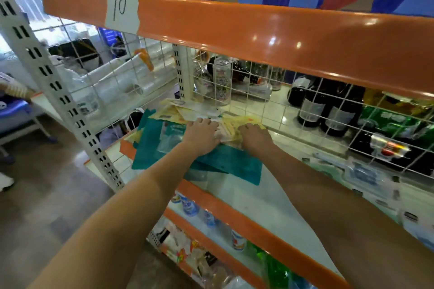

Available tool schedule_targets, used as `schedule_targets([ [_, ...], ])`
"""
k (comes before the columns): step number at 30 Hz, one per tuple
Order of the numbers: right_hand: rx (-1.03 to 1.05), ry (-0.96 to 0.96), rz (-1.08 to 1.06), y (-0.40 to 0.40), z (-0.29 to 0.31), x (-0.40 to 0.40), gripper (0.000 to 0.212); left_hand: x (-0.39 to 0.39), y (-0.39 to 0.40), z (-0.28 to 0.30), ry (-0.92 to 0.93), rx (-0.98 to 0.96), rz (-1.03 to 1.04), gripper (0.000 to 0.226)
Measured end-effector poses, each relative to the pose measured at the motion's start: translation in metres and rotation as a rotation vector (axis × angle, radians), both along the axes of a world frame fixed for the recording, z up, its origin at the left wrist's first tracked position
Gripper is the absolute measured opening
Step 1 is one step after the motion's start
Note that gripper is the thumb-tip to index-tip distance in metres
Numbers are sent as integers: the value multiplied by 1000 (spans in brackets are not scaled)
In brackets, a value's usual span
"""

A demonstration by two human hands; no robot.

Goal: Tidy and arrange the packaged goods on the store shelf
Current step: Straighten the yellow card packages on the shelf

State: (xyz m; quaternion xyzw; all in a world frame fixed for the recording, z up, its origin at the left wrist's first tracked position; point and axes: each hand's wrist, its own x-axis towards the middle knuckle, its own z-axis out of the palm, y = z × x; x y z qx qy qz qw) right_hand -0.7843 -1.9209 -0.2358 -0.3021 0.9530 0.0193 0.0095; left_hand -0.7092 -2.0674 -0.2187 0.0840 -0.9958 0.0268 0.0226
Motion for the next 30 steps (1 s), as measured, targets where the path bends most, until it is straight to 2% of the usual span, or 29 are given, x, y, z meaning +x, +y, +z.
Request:
schedule_targets([
  [9,118,-31,190,-18,-10,-16,59,9,-15,-5,18,-20,-4,50],
  [18,128,104,164,-25,-7,-17,33,9,-23,2,47,-14,-21,47],
  [30,67,206,137,-13,13,-1,26,16,-22,26,34,1,-60,48],
])
